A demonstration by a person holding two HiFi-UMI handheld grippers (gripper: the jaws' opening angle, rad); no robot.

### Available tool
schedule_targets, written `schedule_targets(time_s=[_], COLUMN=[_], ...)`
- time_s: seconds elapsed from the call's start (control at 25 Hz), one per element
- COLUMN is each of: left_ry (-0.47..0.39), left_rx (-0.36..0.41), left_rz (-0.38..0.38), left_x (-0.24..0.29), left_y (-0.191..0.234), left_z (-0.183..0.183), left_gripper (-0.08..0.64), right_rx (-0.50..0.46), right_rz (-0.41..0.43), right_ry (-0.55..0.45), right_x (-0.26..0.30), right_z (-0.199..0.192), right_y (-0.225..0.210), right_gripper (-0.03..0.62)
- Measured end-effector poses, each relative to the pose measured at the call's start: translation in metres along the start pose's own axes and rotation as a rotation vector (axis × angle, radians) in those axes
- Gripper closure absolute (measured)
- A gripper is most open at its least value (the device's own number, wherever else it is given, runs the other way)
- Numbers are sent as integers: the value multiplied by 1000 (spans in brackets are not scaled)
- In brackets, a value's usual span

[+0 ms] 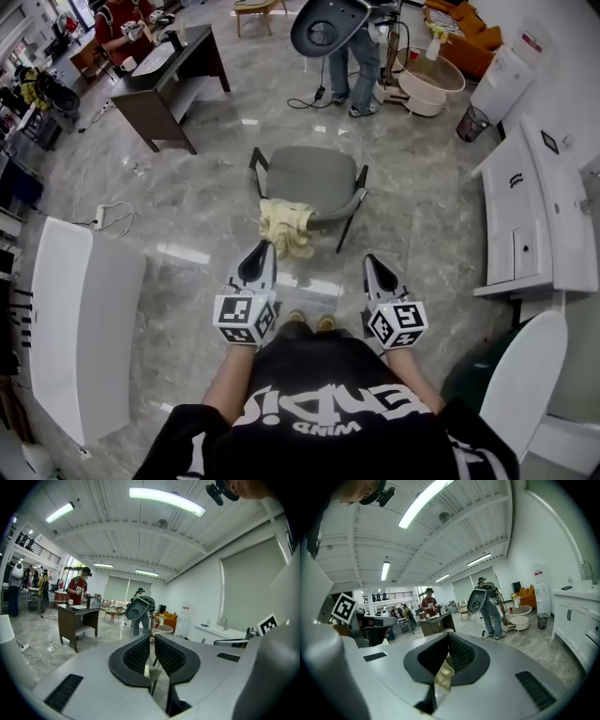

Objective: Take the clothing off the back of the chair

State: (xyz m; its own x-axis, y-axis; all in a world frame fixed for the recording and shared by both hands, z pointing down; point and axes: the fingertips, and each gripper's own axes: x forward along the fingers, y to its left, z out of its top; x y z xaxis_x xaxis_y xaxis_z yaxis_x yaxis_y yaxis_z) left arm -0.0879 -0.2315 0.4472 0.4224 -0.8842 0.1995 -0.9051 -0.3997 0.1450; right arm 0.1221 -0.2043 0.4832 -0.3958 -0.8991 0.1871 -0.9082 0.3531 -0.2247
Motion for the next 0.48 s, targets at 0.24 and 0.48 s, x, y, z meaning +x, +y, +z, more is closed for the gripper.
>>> schedule_targets(time_s=[0.24,0.48], left_ry=[25,72], left_rx=[-15,16], left_rz=[-50,-39], left_x=[30,50], left_y=[12,23], left_z=[-4,-21], left_gripper=[253,98], right_rx=[-15,-14], right_rz=[4,-2], right_ry=[-14,-6], right_x=[25,40], right_z=[10,10], right_y=[3,0], right_gripper=[578,578])
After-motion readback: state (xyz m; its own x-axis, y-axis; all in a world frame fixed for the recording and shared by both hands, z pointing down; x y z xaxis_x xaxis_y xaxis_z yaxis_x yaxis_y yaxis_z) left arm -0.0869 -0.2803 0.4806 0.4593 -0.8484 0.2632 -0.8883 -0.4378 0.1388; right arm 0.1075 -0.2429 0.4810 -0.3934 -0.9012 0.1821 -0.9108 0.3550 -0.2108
